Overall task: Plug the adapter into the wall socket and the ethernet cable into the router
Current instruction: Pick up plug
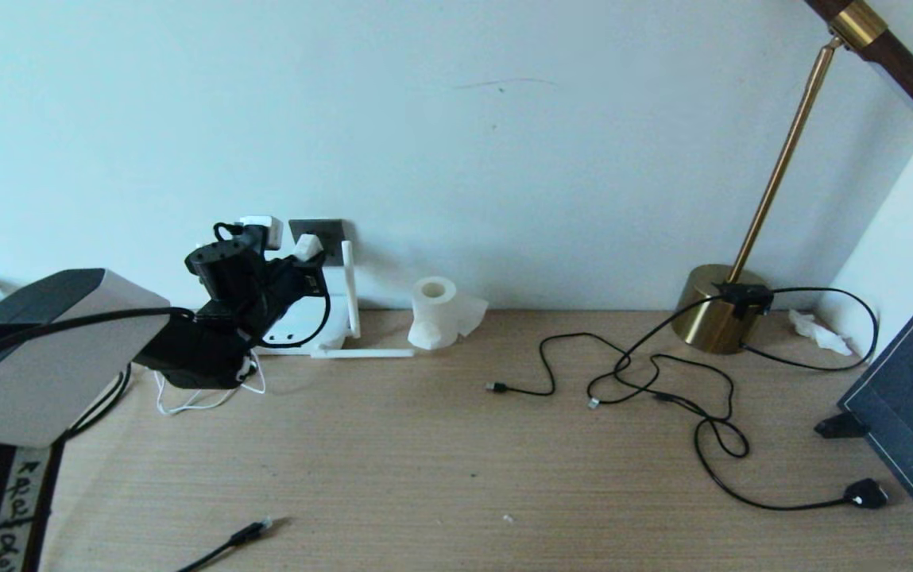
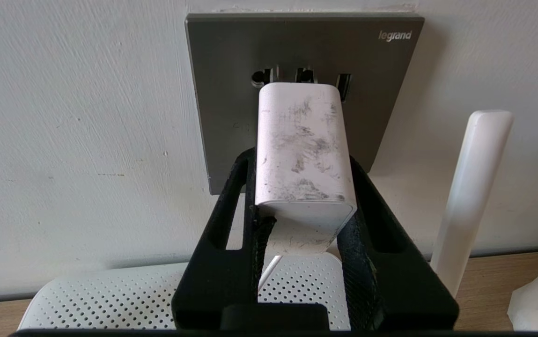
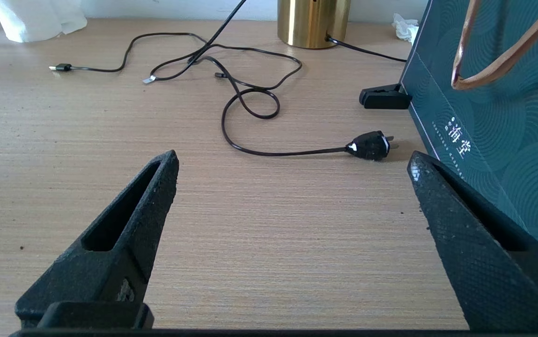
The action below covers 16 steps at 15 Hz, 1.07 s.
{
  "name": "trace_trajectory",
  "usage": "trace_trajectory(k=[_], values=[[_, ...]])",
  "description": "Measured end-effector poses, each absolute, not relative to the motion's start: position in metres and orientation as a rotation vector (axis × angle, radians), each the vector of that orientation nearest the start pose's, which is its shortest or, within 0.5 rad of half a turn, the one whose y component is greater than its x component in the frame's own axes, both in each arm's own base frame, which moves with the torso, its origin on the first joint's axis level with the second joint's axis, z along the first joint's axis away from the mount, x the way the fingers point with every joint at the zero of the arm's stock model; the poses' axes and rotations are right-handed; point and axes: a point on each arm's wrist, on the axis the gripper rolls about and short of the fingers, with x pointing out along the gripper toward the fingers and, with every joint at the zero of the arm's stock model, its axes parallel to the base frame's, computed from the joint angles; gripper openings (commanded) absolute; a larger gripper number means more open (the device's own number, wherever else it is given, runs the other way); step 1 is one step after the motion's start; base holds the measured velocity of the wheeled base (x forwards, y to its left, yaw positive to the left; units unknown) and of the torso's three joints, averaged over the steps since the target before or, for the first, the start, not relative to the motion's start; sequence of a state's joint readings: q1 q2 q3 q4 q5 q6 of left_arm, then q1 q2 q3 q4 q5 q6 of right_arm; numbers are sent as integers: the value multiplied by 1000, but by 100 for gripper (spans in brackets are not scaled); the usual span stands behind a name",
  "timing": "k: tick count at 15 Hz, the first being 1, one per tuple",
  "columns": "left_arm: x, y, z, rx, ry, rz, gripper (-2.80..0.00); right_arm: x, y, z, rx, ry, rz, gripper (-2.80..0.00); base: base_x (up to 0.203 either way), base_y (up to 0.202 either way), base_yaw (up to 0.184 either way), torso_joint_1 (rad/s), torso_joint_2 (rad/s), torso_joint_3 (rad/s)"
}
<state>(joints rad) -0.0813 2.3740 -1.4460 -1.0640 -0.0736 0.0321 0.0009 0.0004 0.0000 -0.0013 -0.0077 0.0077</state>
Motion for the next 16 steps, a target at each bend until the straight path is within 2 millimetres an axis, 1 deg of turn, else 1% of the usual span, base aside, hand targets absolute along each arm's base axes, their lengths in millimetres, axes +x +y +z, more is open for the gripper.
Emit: trace_trajectory(k=[4, 8, 11, 16], values=[[483, -41, 133, 31, -148, -152, -280, -23, 0, 76, 8, -1, -6, 0, 0, 0, 0, 0, 0, 0], [482, -41, 133, 31, -147, -152, -280, -23, 0, 76, 8, -1, -6, 0, 0, 0, 0, 0, 0, 0], [478, -42, 133, 31, -115, -154, -280, -23, 0, 76, 8, -1, -6, 0, 0, 0, 0, 0, 0, 0], [476, -42, 142, 31, -89, -154, -280, -23, 0, 76, 8, -1, -6, 0, 0, 0, 0, 0, 0, 0]])
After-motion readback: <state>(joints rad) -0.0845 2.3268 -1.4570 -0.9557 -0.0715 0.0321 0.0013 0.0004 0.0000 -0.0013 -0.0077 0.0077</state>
